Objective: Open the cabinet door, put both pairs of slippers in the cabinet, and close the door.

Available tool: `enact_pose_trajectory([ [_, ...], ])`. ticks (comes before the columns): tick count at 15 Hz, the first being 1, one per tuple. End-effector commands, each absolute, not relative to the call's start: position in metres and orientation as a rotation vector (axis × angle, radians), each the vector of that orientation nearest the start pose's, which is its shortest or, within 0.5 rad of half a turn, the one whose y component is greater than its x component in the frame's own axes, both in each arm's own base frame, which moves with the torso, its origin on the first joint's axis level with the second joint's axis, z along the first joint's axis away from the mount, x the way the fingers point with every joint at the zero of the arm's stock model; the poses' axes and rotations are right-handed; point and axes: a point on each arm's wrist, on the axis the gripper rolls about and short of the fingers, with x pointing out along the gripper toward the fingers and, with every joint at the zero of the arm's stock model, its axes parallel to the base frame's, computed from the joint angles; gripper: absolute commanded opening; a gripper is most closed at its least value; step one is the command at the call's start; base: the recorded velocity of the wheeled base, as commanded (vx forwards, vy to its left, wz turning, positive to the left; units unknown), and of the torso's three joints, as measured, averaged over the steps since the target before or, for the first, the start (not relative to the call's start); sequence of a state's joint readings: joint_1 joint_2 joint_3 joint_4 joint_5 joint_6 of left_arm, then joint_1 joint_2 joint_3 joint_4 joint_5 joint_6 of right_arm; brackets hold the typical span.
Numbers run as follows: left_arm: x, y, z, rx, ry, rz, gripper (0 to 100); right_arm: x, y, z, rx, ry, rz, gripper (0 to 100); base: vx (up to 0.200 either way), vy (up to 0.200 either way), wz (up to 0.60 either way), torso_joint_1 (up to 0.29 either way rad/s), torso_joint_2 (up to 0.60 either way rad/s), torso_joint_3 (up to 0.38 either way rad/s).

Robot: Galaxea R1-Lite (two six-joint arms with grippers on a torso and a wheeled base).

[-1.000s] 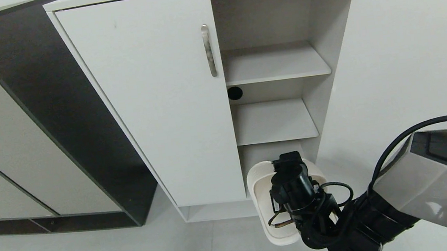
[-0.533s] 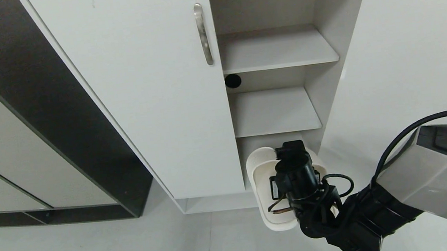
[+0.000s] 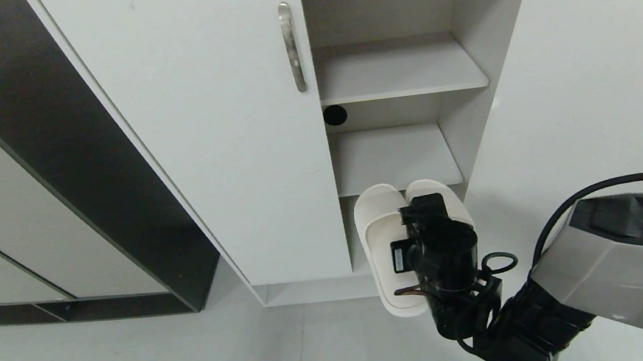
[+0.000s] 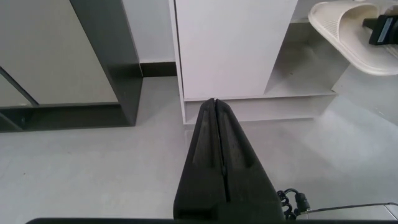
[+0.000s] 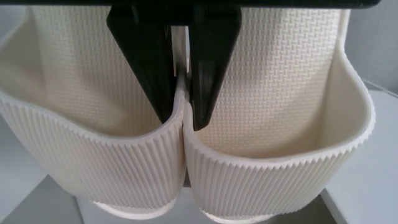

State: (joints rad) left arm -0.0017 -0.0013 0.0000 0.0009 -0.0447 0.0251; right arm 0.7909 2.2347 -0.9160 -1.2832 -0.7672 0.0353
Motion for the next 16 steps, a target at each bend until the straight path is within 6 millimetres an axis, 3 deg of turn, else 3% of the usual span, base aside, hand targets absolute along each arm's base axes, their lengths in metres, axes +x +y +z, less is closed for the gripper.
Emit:
enact_pose_trajectory([
  [1, -0.023, -0.001, 0.075, 0.025, -0.001, -0.046, 0, 0.296, 0.269, 0.074, 0.000, 0.040, 0.005, 0, 0.000, 0.000, 0.00, 0.000, 0.00, 0.000],
  [6, -0.023, -0.001, 0.075, 0.025, -0.001, -0.046, 0, 0.302, 0.265, 0.071, 0.007, 0.044, -0.015, 0, 0.000, 0.000, 0.00, 0.000, 0.00, 0.000],
  [16, -0.023, -0.001, 0.075, 0.026, 0.001, -0.048, 0, 0.308, 0.265, 0.075, 0.018, 0.028, -0.024, 0, 0.200, 0.000, 0.00, 0.003, 0.00, 0.002],
])
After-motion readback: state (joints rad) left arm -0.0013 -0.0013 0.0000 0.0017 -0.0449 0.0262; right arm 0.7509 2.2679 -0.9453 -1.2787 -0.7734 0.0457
